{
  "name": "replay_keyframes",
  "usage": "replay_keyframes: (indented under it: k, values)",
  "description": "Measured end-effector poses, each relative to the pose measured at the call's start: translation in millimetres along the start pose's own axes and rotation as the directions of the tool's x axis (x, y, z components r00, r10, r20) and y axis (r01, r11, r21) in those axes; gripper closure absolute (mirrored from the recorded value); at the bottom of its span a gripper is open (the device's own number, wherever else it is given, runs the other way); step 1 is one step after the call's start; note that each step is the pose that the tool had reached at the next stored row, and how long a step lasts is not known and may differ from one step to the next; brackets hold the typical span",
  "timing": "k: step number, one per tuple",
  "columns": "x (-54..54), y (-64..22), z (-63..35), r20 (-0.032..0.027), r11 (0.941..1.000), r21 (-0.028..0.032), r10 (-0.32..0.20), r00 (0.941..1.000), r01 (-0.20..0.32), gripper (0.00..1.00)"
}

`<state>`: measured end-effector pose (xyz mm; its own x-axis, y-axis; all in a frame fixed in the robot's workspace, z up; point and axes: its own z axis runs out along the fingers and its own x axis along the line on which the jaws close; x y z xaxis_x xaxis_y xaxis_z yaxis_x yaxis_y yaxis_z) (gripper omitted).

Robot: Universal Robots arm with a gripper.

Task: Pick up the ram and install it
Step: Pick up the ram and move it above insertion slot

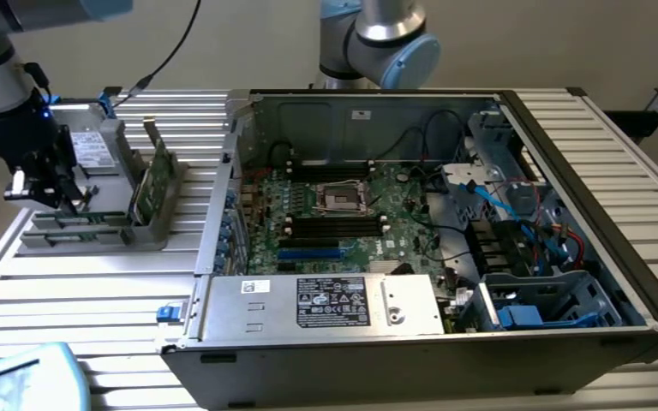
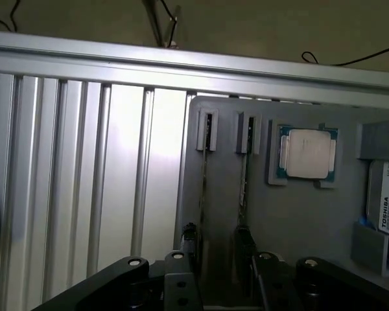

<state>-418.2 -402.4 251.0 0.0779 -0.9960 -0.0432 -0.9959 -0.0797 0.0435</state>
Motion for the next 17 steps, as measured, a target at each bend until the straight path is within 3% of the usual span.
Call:
replay_keyframes:
  k: [17]
  values:
    - [1.2,1.0,30.9,0.0002,1.0000,0.0008,0.000,1.0000,0.000,0.63]
